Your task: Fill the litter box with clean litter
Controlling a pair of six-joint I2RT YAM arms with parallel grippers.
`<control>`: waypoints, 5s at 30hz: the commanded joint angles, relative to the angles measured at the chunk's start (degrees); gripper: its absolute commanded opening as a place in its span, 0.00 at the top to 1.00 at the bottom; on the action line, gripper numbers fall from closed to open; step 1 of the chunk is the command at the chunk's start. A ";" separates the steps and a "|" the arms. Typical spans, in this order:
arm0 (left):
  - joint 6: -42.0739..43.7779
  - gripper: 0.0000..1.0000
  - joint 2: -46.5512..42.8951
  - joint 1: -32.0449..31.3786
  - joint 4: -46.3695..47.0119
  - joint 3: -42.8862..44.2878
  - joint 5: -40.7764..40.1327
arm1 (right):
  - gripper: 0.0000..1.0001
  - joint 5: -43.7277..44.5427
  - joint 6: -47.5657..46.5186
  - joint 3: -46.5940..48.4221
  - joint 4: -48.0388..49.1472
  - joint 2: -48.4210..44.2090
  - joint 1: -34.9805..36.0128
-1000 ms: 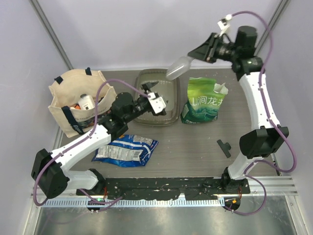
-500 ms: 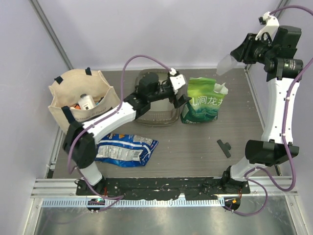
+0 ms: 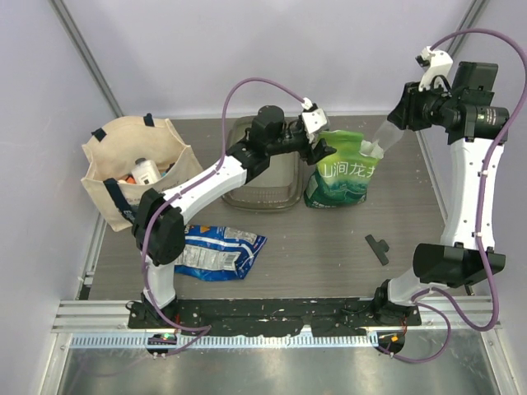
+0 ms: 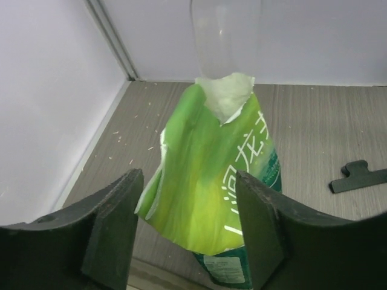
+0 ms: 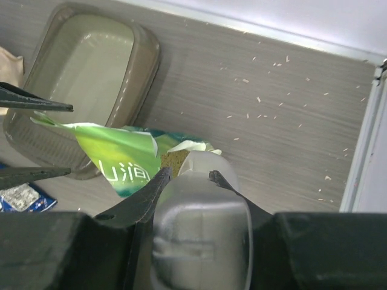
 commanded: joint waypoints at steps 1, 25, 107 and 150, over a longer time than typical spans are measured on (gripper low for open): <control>1.11 0.44 -0.03 -0.17 -1.46 2.77 5.29 | 0.99 -3.25 -1.95 -0.65 -0.15 -0.32 -0.02; -18.91 1.00 -1.61 -0.17 1.43 6.02 3.54 | 0.99 20.28 9.64 -12.94 6.35 -1.62 7.88; -14.62 1.00 -2.22 2.73 -1.11 4.35 -2.45 | 0.99 -30.76 56.32 -50.58 47.31 -3.65 -18.21; -13.13 1.00 -1.08 3.78 -0.76 7.52 -1.39 | 0.99 -36.93 62.65 -49.78 53.20 -2.34 -23.14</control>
